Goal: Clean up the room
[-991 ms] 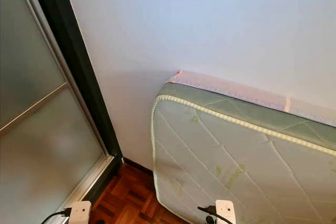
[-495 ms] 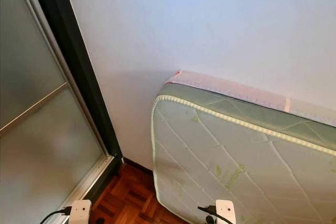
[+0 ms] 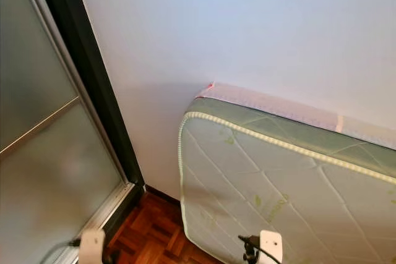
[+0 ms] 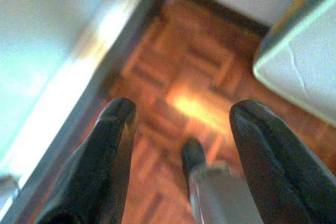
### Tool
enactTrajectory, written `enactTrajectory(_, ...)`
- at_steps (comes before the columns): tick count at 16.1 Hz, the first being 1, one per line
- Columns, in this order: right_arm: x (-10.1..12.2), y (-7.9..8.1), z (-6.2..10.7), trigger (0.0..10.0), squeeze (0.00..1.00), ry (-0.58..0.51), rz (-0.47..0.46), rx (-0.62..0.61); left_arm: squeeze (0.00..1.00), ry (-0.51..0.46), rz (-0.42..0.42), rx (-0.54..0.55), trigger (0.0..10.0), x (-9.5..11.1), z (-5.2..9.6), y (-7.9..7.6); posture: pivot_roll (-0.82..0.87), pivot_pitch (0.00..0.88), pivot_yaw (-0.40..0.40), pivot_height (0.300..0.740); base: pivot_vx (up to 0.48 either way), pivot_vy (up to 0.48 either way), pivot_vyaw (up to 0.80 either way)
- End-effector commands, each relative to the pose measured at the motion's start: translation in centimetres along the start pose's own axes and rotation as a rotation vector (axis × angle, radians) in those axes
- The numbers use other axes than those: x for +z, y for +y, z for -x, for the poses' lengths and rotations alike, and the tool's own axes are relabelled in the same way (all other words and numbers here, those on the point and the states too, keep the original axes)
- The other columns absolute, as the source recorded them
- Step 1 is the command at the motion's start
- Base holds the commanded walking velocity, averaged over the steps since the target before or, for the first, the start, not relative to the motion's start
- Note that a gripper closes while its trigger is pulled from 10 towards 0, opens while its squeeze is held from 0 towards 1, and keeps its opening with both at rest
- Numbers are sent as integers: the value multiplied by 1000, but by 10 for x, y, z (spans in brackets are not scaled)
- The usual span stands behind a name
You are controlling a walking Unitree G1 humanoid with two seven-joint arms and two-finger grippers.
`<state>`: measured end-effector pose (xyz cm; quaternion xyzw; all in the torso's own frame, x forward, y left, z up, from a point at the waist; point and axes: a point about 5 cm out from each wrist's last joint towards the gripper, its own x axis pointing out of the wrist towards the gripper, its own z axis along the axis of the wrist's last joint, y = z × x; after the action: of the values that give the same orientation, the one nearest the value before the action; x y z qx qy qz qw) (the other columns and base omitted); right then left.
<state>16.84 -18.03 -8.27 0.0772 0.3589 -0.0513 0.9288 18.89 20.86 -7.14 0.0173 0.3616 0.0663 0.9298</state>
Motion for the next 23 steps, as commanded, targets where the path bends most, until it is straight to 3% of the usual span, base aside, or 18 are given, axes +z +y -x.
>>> enactTrajectory(1, 1, -1, 1, 10000, 0, -19, -16, -1, 0, -64, 3, 12, 10000, 15, -4, 1, -3, 0, -22, 740, 0, 0, 0)
enactTrajectory(3, -1, -3, 0, 10000, 0, 18, 29, -7, 0, -46, -13, -6, 10000, 19, -7, -6, 7, 0, -28, 740, 0, 0, 0)
enactTrajectory(6, -11, -6, 1, 10000, 0, 136, 104, -20, 0, 108, -46, -12, 10000, -13, 2, -7, 4, 0, -31, 740, 0, 0, 0)
enactTrajectory(8, -15, -8, 2, 10000, 0, 176, 97, -41, 0, 137, -30, -12, 10000, -23, 6, -7, 5, 0, -32, 740, 0, 0, 0)
enactTrajectory(23, -18, -8, 2, 10000, 0, 211, 91, -61, 0, 135, -34, -20, 10000, -22, 5, -7, -2, 0, -26, 740, 0, 0, 0)
